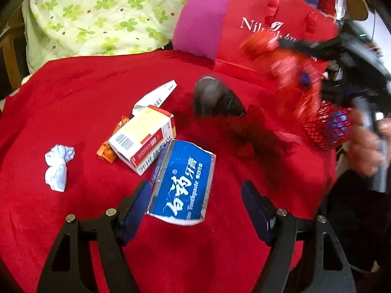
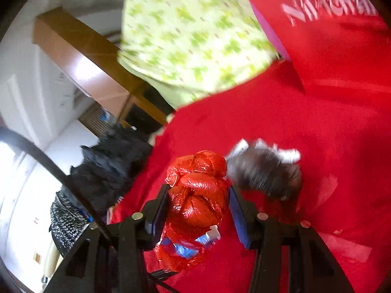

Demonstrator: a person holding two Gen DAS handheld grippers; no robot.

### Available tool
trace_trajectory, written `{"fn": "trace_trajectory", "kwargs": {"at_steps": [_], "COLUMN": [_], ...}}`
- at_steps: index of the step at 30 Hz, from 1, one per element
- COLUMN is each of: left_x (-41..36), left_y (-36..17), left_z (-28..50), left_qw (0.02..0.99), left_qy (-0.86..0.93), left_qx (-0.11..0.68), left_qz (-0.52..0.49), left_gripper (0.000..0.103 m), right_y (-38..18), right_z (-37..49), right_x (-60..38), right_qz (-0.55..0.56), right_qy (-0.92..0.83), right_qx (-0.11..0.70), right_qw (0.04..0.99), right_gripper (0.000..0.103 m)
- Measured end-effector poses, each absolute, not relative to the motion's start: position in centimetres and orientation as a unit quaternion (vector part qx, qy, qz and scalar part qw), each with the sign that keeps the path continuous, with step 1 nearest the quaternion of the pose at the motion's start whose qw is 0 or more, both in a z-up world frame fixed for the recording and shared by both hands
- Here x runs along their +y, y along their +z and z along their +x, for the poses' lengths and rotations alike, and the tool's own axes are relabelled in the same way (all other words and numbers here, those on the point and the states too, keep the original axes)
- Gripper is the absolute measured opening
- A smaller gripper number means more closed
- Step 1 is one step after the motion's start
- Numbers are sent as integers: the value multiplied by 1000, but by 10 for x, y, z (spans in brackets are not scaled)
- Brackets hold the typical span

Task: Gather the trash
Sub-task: 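Grasp the blue toothpaste box with the left tool while the right tool grasps a red bag, then carry the toothpaste box and red bag to the basket and open both tools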

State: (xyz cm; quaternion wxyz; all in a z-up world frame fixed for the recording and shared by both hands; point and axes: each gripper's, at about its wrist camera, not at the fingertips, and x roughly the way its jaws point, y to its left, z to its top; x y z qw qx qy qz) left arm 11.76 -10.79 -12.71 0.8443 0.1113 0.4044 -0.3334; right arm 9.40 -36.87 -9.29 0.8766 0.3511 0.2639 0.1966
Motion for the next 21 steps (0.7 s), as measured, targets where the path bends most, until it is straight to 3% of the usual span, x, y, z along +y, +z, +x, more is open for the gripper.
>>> {"fn": "trace_trajectory", "kwargs": {"at_steps": [4, 12, 21], "left_x": [-114, -132, -122], "left_y": [-137, -156, -160], "left_z": [124, 129, 141], "left_qw": [846, 847, 859], "left_qy": [-315, -291, -280], "left_qx": [413, 412, 415], "left_qz": [126, 167, 111], "left_gripper": [77, 76, 69], "right_y": [-88, -92, -103], "right_z": [81, 89, 102], "right_x": [-388, -384, -353], "right_qz": [365, 349, 331], "right_qy": [179, 154, 152], "right_qx": [237, 267, 296], "right_qw": [883, 885, 883], "right_gripper": [51, 51, 51]}}
